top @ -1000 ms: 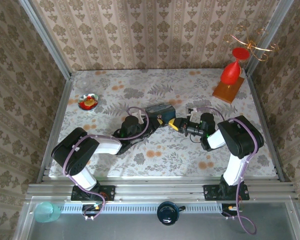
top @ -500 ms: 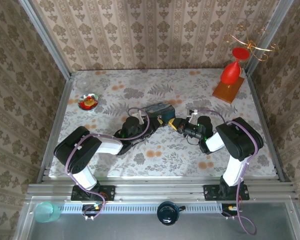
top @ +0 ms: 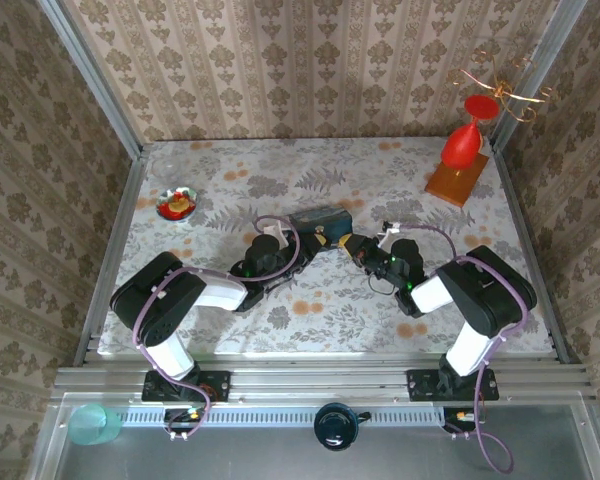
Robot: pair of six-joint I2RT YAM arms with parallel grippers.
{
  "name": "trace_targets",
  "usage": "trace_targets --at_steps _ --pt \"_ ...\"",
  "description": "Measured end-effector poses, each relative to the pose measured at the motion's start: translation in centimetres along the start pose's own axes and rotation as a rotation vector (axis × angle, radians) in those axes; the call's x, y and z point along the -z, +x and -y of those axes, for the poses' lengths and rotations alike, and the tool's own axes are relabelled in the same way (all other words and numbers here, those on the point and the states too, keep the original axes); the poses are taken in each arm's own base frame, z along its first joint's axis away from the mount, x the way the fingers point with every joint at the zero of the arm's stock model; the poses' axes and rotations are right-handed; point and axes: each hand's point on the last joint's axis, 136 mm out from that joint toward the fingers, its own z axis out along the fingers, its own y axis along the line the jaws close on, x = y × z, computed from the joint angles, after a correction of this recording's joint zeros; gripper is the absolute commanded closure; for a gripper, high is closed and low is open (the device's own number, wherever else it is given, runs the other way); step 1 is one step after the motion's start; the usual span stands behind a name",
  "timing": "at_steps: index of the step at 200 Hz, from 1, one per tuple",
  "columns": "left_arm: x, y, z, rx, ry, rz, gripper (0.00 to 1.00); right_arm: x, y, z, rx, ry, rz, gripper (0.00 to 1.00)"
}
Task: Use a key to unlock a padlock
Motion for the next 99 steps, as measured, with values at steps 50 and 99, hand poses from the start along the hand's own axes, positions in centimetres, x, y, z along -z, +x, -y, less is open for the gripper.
trace_targets --at_steps 50,99 --pt "-0.1 0.0 -0.1 0.002 -0.005 0.015 1.0 0.0 0.1 0.4 0.012 0.027 0.054 1.0" --pt "-0.2 0.5 0.0 0.002 -0.005 0.012 1.0 -0.2 1.7 0.0 0.023 0.022 0.03 1.0"
